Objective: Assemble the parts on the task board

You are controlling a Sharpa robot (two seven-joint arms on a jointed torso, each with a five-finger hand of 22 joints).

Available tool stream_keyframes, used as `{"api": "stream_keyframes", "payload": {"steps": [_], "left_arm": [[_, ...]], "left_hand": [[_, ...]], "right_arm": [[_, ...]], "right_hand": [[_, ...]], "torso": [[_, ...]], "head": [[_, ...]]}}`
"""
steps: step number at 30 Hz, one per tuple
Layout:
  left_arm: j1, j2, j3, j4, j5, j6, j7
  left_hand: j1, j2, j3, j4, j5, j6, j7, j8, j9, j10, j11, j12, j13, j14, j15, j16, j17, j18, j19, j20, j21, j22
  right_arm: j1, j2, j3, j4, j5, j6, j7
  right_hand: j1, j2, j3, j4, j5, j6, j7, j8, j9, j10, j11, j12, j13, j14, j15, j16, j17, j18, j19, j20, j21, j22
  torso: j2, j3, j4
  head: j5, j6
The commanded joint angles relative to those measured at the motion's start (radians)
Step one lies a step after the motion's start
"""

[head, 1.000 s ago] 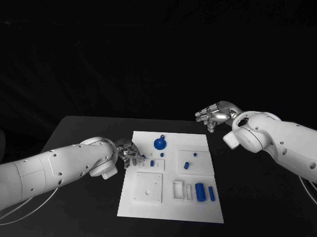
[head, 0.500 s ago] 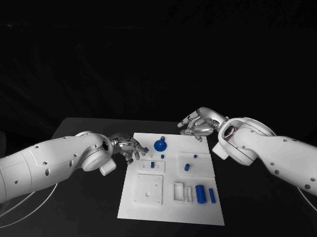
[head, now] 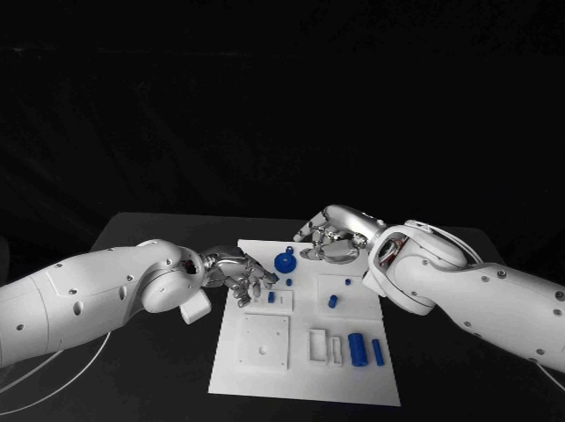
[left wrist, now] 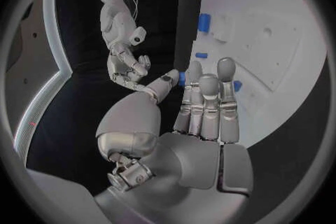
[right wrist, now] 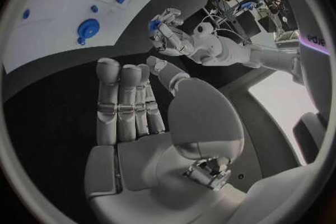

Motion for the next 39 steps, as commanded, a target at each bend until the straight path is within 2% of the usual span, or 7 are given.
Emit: {"api": "stream_keyframes", "payload": {"steps": [1,5,9,16,19,24,39], "left_arm": [[0.001,0.000,0.001,0.011,0.044,0.063,0.048],[0.001,0.000,0.001,0.017,0.047,0.066,0.056],[0.001,0.000,0.001,0.021,0.048,0.068,0.063],[0.001,0.001,0.001,0.030,0.050,0.063,0.078],[0.001,0.002,0.001,0.034,0.050,0.063,0.081],[0.001,0.001,0.001,0.038,0.049,0.062,0.083],[0.001,0.000,0.001,0.040,0.045,0.065,0.106]], "left_hand": [[0.004,0.008,0.105,-0.074,0.004,0.013,-0.016,0.015,0.030,0.000,-0.005,0.007,0.001,-0.001,-0.009,0.003,0.002,0.002,0.005,-0.004,-0.005,0.020],[0.003,0.008,0.106,-0.074,0.006,0.020,-0.017,-0.001,0.048,0.000,-0.005,0.007,0.001,-0.001,-0.009,0.005,0.003,0.001,0.005,-0.004,-0.003,0.020],[0.003,0.007,0.106,-0.074,0.007,0.021,-0.017,-0.003,0.053,0.001,-0.006,0.008,0.001,-0.001,-0.009,0.005,0.004,0.001,0.005,-0.005,-0.003,0.020],[-0.001,0.000,0.104,-0.073,0.017,0.026,-0.019,-0.003,0.073,0.012,-0.009,0.001,-0.003,0.008,-0.012,0.004,0.005,-0.001,0.011,-0.007,-0.001,0.019],[-0.013,0.007,0.097,-0.073,0.015,0.028,-0.023,0.000,0.081,0.015,-0.009,0.001,-0.002,0.009,-0.012,0.003,0.007,-0.002,0.011,-0.007,-0.004,0.018],[-0.012,0.006,0.096,-0.073,0.014,0.028,-0.023,-0.001,0.088,0.015,-0.010,0.000,-0.002,0.009,-0.012,0.003,0.008,-0.002,0.012,-0.007,-0.006,0.019],[0.003,0.002,0.092,-0.072,0.015,0.033,-0.022,-0.016,0.091,0.012,-0.008,-0.003,-0.002,0.007,-0.011,-0.002,0.009,-0.002,0.011,-0.006,-0.010,0.019]], "right_arm": [[-0.001,0.005,-0.005,0.011,-0.101,-0.026,0.024],[-0.002,0.007,-0.014,0.022,-0.124,-0.011,0.025],[-0.002,0.008,-0.024,0.032,-0.135,0.005,0.028],[-0.010,0.014,-0.043,0.041,-0.145,0.028,0.035],[-0.014,0.017,-0.049,0.041,-0.147,0.032,0.039],[-0.019,0.018,-0.053,0.038,-0.150,0.029,0.041],[-0.024,0.017,-0.055,0.030,-0.143,0.046,0.041]], "right_hand": [[0.013,-0.005,0.000,0.004,-0.012,0.000,-0.001,0.001,-0.001,0.010,0.000,0.001,0.001,0.007,0.002,0.004,0.002,0.002,0.006,0.002,0.003,0.001],[0.022,-0.010,-0.011,0.000,-0.047,0.000,-0.002,0.001,-0.001,0.011,0.000,-0.001,0.003,0.006,0.003,0.002,0.002,0.001,0.004,0.003,-0.001,0.001],[0.028,-0.009,-0.032,-0.002,-0.058,-0.001,-0.003,0.001,-0.001,0.012,0.001,-0.002,0.005,0.006,0.003,0.000,0.002,0.001,0.003,0.003,-0.003,0.000],[0.033,-0.006,-0.074,-0.007,-0.051,-0.010,-0.003,0.001,-0.002,0.011,0.001,-0.007,0.008,0.004,0.004,-0.003,0.003,0.000,0.002,0.004,-0.010,-0.001],[0.033,-0.004,-0.098,-0.005,-0.039,-0.014,-0.002,0.001,-0.002,0.011,0.001,-0.008,0.009,0.003,0.004,-0.003,0.003,0.000,0.001,0.004,-0.016,-0.003],[0.034,-0.005,-0.120,-0.004,-0.023,-0.024,0.002,0.001,-0.002,0.012,0.004,-0.010,0.009,0.004,0.006,-0.003,0.003,0.002,0.004,0.006,-0.018,-0.004],[0.027,0.005,-0.152,0.012,-0.010,-0.009,-0.003,0.002,-0.001,0.012,0.002,-0.009,0.012,0.005,0.005,-0.003,0.004,0.001,0.006,0.006,-0.016,-0.004]], "torso": [[0.000,-0.0002,0.0001],[0.000,-0.0001,-0.0001],[0.000,-0.0001,-0.0009],[0.000,0.0008,0.0002],[0.000,0.0008,0.0013],[0.000,0.0004,-0.0001],[0.000,0.0002,0.0001]], "head": [[-0.001,0.000],[-0.002,-0.001],[-0.003,-0.001],[-0.003,-0.002],[-0.003,-0.004],[-0.004,-0.005],[-0.006,-0.008]]}}
